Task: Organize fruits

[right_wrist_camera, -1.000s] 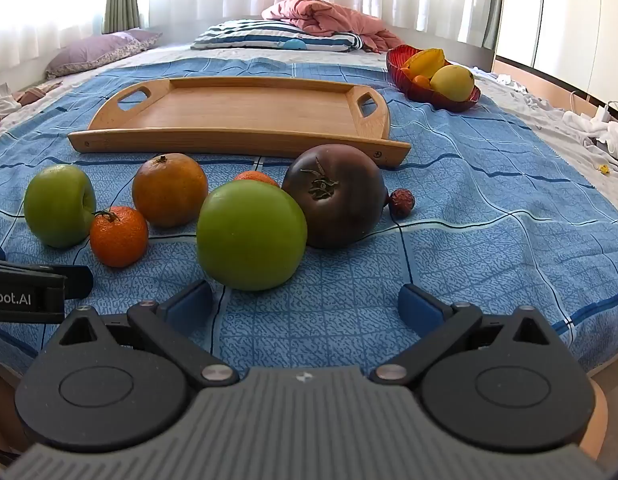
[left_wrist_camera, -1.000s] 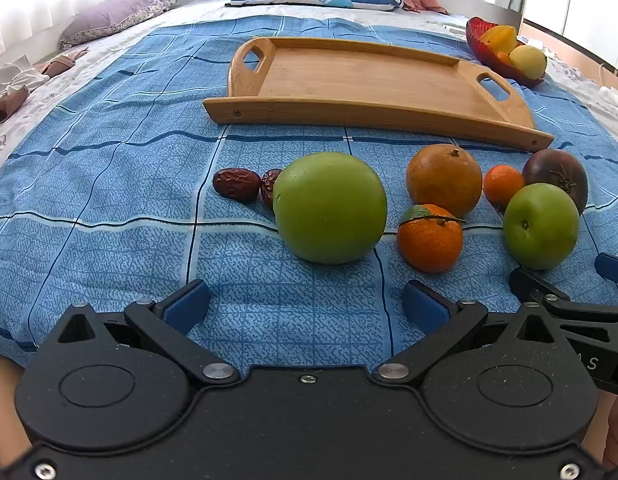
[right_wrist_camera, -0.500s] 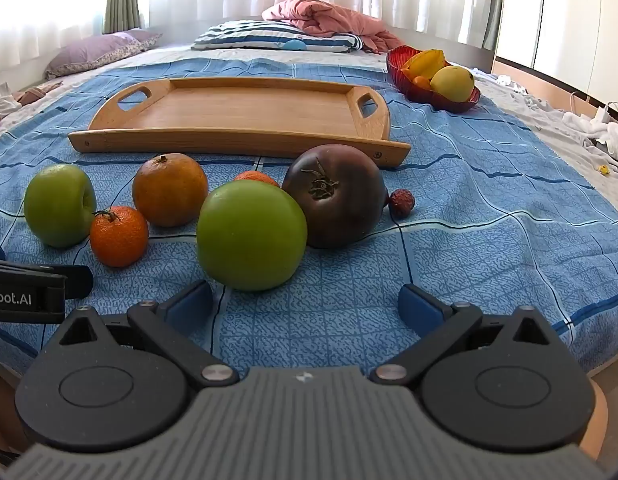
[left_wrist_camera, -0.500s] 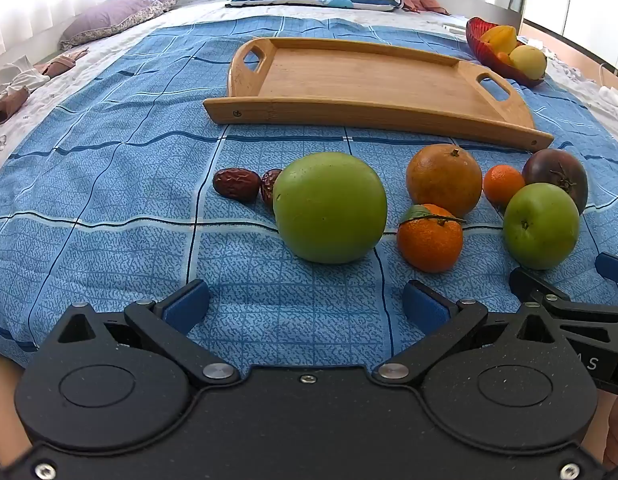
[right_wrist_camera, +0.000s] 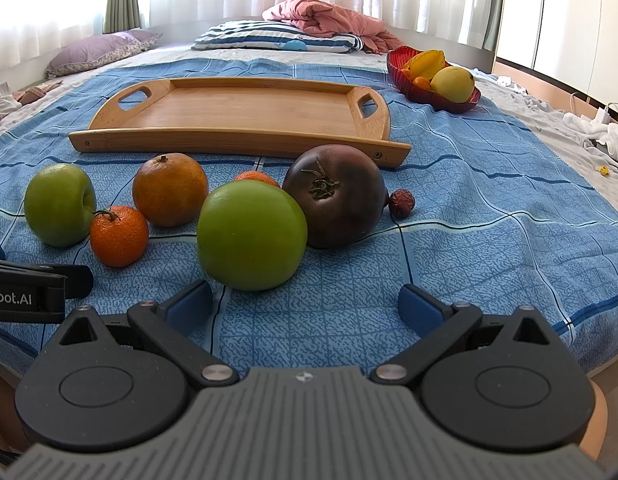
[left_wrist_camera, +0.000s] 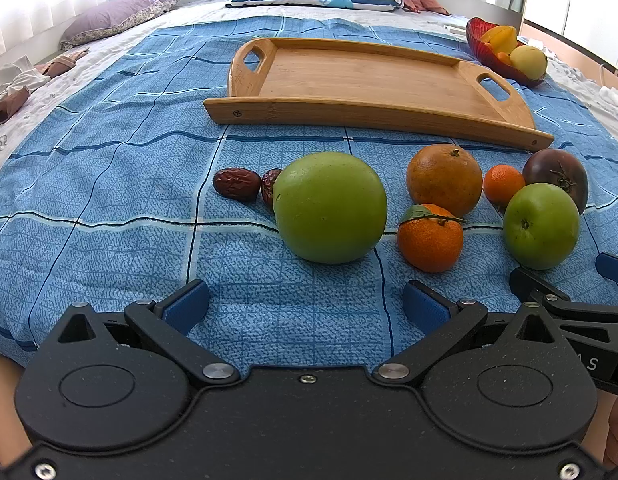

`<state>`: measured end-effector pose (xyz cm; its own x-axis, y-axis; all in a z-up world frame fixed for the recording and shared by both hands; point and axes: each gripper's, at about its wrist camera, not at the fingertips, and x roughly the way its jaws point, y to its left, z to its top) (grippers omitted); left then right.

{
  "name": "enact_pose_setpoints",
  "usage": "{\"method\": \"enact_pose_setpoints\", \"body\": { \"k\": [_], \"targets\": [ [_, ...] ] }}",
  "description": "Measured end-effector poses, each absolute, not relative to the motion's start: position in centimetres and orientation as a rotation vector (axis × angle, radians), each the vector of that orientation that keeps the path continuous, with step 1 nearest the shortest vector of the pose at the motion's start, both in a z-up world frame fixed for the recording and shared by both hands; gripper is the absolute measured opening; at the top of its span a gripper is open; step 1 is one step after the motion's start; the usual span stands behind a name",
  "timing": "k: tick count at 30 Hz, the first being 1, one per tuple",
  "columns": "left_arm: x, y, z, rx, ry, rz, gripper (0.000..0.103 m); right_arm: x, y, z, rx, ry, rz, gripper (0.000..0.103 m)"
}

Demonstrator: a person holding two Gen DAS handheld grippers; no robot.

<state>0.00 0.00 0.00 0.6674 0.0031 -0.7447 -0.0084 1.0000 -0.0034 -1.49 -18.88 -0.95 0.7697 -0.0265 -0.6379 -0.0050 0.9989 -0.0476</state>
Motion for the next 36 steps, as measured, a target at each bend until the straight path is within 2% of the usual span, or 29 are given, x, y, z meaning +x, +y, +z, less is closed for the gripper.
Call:
{"method": "enact_pose_setpoints", "body": {
  "k": [24, 36],
  "targets": [
    [0.2, 0.2, 0.1, 0.001, 0.841, -0.006, 0.103, -1.9, -19.4, -1.0, -0.039, 0.668, 0.028, 0.103],
    [-0.6, 0.0, -0.3, 0.023, 0.783, -0.022, 0.103, -1.6, -19.4, -1.3, -0.053, 0.666, 0.027, 0.103]
  ]
}}
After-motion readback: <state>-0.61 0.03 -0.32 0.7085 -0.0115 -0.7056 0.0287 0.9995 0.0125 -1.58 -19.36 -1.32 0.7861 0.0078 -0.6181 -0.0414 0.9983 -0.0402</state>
